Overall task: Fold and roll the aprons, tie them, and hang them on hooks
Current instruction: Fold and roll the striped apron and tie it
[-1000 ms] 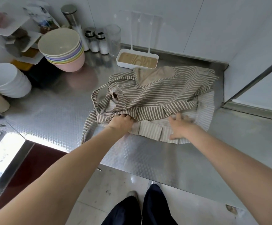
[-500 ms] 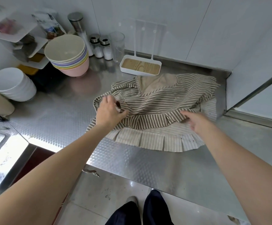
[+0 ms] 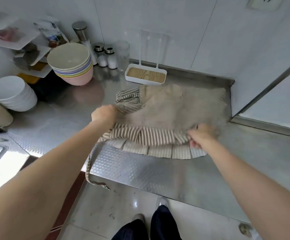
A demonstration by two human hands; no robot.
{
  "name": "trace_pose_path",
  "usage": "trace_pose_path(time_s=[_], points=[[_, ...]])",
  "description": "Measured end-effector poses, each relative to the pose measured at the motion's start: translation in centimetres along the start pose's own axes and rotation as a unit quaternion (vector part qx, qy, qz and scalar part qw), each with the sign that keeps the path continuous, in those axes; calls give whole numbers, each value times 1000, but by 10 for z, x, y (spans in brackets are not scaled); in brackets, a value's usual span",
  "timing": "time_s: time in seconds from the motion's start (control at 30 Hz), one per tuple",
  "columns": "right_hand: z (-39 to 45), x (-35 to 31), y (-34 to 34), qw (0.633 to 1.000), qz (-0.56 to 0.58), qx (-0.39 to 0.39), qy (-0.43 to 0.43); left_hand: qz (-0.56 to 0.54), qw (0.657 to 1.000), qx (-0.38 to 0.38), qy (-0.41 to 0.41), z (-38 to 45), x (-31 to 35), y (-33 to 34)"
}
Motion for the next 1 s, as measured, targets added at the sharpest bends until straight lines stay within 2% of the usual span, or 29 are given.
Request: trace_pose_path(time_s=[0.07, 0.13, 0.23, 0.37, 0.47, 0.6, 0.7, 0.77, 0.87, 0.9, 0.93, 1.0], points=[[-9, 20, 18, 988, -124, -88, 31, 54, 995, -78, 11, -8, -10, 24], [-13, 23, 20, 964, -235, -122, 11, 39, 991, -126, 19, -6, -19, 40], [-9, 2, 4, 927, -369, -48, -58, -59, 985, -161, -18, 7, -26, 37], [-4, -47, -2, 917, -365, 14, -157, -229, 960, -121, -103, 28, -31, 29], [12, -82, 8, 915, -333, -13, -229, -292, 942, -121, -112, 27, -10, 17], [40, -129, 33, 908, -269, -71, -313, -243, 955, -131, -111, 39, 5, 15], [60, -168, 49, 895, -221, -68, -382, -173, 977, -32, -121, 55, 2, 9], [72, -188, 63, 868, -251, -106, -415, -138, 983, -26, -122, 71, -2, 10], [83, -204, 83, 821, -320, -139, -453, -148, 979, -79, -113, 89, -5, 17], [89, -207, 89, 810, -336, -141, -459, -165, 978, -69, -107, 94, -5, 19], [91, -208, 92, 807, -351, -140, -453, -191, 976, -35, -100, 95, -5, 17], [100, -212, 100, 812, -361, -144, -435, -270, 953, 83, -113, 95, -12, 8]])
Point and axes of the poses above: each hand's wrist, its own z-axis towards the middle knuckle, its own y-axis out of the palm, x = y × z, the point moved 2 cm from there along z, towards the middle knuckle, and after that the axes turned 3 degrees about -y, right-handed, at the moved point
